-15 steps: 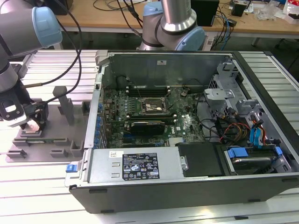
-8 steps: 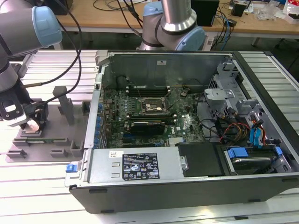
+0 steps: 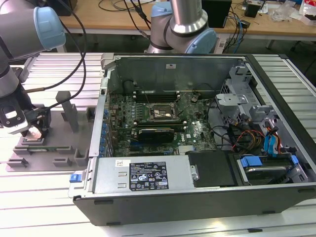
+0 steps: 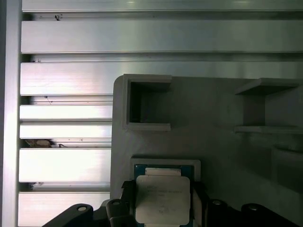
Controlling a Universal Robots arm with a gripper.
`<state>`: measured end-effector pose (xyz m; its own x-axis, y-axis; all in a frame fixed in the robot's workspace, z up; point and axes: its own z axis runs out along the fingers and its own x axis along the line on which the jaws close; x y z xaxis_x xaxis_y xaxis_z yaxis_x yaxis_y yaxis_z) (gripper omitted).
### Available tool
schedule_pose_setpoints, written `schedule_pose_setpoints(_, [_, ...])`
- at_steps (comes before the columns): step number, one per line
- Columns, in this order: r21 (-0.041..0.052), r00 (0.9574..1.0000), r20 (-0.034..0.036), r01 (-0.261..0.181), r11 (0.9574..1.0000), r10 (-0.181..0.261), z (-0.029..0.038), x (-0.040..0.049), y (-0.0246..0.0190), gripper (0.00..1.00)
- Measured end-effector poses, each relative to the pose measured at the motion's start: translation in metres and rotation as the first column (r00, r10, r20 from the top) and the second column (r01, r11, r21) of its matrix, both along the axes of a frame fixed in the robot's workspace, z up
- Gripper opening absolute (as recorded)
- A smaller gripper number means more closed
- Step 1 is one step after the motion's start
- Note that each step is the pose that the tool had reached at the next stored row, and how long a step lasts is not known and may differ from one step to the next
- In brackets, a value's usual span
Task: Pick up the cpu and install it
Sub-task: 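Pick up the cpu and move it towards the insertion slot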
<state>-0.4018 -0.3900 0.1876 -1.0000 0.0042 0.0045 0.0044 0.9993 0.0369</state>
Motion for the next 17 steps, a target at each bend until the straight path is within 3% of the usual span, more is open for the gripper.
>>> schedule_pose_setpoints(7, [0.0001, 1.0, 0.0, 0.0, 1.0, 0.0, -0.0004, 0.0, 0.0, 0.58])
schedule_pose_setpoints(8, [0.0001, 1.0, 0.0002, 0.0, 1.0, 0.0, -0.0004, 0.0, 0.0, 0.65])
schedule_pose_setpoints(17, [0.0001, 1.0, 0.0001, 0.0, 1.0, 0.0, 0.0007, 0.0, 0.0, 0.65])
